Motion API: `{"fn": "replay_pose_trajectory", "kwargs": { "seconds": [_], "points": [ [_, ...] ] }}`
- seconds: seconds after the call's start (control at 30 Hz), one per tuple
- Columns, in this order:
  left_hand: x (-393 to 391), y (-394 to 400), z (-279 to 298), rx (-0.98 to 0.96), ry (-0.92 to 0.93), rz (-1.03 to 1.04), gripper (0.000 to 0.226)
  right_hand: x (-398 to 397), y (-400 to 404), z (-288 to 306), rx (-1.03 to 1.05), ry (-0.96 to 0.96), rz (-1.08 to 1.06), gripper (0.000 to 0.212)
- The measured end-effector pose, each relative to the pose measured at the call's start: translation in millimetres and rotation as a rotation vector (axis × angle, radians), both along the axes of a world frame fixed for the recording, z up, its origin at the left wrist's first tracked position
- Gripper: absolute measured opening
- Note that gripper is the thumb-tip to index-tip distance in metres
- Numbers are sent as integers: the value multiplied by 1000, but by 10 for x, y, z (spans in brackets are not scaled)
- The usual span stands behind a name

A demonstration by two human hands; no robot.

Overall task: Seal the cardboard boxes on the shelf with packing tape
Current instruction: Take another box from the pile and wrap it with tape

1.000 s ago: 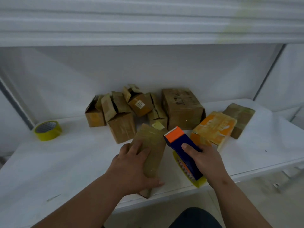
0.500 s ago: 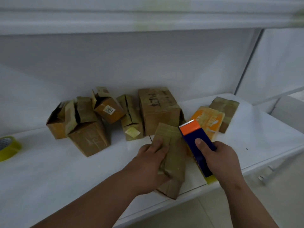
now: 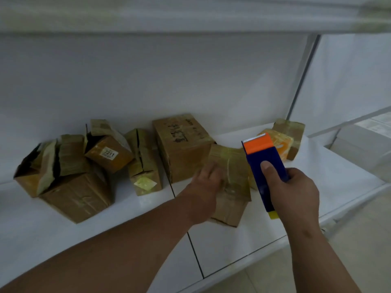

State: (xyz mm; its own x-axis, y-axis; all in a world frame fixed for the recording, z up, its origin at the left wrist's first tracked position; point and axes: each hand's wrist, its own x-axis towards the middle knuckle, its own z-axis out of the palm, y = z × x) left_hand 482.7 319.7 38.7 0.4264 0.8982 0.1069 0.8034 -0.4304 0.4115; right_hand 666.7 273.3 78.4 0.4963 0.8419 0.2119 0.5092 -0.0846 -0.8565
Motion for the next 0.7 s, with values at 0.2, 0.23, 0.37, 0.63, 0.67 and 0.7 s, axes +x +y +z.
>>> {"fn": "replay_pose_trajectory", "kwargs": {
  "seconds": [0.2, 0.23, 0.37, 0.63, 0.67, 0.7],
  "points": [
    [-395, 276, 117, 26, -17, 215, 77, -59, 192, 76, -91, -202, 42, 43],
    [-447, 344, 134, -8, 43, 259, 79, -79, 219, 98, -106, -233, 49, 44],
    [-553, 569, 132, -14, 237, 343, 81, -180, 316, 161, -118, -382, 67, 45],
    [-616, 967, 78, -14, 359, 328, 92, -262, 446, 182, -140, -474, 118, 44],
    [-631, 1003, 61, -18, 371, 317, 90, -257, 453, 178, -143, -480, 122, 44],
    [-657, 1026, 37, 10, 383, 301, 87, -252, 458, 172, -143, -484, 123, 44]
  ]
}}
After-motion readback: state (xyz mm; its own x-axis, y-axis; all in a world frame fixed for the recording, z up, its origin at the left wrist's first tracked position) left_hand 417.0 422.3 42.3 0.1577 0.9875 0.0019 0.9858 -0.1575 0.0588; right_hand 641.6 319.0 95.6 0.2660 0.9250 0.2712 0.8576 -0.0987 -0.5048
